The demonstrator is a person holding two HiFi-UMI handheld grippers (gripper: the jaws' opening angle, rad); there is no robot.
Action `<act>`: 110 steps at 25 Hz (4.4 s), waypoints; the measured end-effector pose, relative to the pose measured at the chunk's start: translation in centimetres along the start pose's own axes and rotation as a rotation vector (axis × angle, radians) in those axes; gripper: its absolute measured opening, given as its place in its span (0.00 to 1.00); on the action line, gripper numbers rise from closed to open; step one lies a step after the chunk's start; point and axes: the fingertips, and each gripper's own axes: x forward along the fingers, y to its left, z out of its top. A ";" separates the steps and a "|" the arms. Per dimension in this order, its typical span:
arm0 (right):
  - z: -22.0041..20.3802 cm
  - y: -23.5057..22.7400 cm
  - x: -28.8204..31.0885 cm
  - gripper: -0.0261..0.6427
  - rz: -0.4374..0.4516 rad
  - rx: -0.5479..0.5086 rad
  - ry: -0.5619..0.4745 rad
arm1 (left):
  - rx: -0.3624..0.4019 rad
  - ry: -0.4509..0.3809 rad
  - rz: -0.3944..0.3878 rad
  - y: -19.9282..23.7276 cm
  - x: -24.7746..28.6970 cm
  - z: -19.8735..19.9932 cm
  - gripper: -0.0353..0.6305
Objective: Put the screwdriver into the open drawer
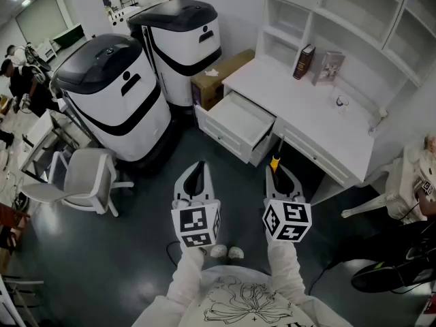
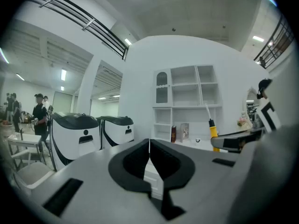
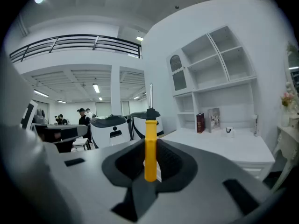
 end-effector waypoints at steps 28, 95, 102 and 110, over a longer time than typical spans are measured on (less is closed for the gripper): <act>-1.6 -2.7 2.4 0.14 0.095 0.035 0.022 | -0.017 0.024 0.042 -3.0 2.6 -2.0 0.07; -2.9 -10.3 49.8 0.14 0.189 -0.002 0.327 | -0.090 0.276 0.072 10.1 47.8 -7.3 0.07; -6.5 -10.4 53.3 0.14 0.224 -0.008 0.413 | -0.113 0.351 0.088 11.4 50.4 -11.1 0.07; -11.4 -10.3 56.1 0.14 0.255 -0.021 0.519 | -0.142 0.415 0.106 12.5 52.5 -15.0 0.07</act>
